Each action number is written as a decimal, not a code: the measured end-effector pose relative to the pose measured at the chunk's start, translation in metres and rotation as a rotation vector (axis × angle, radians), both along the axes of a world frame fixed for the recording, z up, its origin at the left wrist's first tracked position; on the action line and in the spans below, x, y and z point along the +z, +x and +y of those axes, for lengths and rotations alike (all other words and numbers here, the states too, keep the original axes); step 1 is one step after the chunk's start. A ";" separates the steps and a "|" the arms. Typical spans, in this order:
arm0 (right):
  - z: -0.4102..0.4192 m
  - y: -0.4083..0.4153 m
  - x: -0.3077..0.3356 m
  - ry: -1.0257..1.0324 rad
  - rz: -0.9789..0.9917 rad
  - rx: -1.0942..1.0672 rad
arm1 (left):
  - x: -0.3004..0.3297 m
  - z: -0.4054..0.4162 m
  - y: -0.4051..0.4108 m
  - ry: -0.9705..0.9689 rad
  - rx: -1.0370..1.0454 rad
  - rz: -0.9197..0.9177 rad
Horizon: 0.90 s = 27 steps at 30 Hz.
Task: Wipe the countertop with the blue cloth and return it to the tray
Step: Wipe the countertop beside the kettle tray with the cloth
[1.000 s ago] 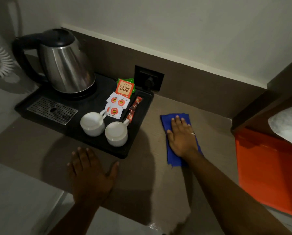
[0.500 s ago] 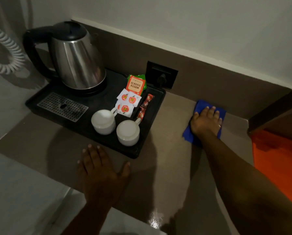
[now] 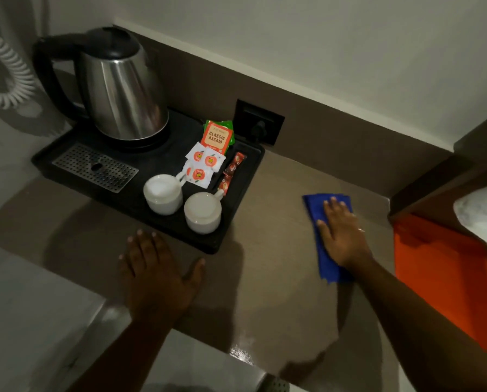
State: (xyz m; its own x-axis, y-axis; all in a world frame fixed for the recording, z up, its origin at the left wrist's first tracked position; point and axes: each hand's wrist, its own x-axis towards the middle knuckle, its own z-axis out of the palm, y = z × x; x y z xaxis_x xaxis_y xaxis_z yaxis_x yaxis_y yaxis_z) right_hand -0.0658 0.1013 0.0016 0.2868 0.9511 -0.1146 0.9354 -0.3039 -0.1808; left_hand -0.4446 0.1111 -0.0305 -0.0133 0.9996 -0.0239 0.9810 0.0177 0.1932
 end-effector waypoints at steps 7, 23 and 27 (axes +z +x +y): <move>0.077 -0.036 0.001 -0.053 -0.009 -0.580 | -0.014 0.003 -0.003 0.050 -0.004 0.000; -0.114 -0.035 0.005 0.008 -0.004 -0.174 | 0.000 0.000 -0.001 0.018 -0.026 -0.061; -0.094 -0.088 -0.002 0.014 -0.013 -0.689 | 0.001 0.000 -0.002 0.003 -0.029 -0.076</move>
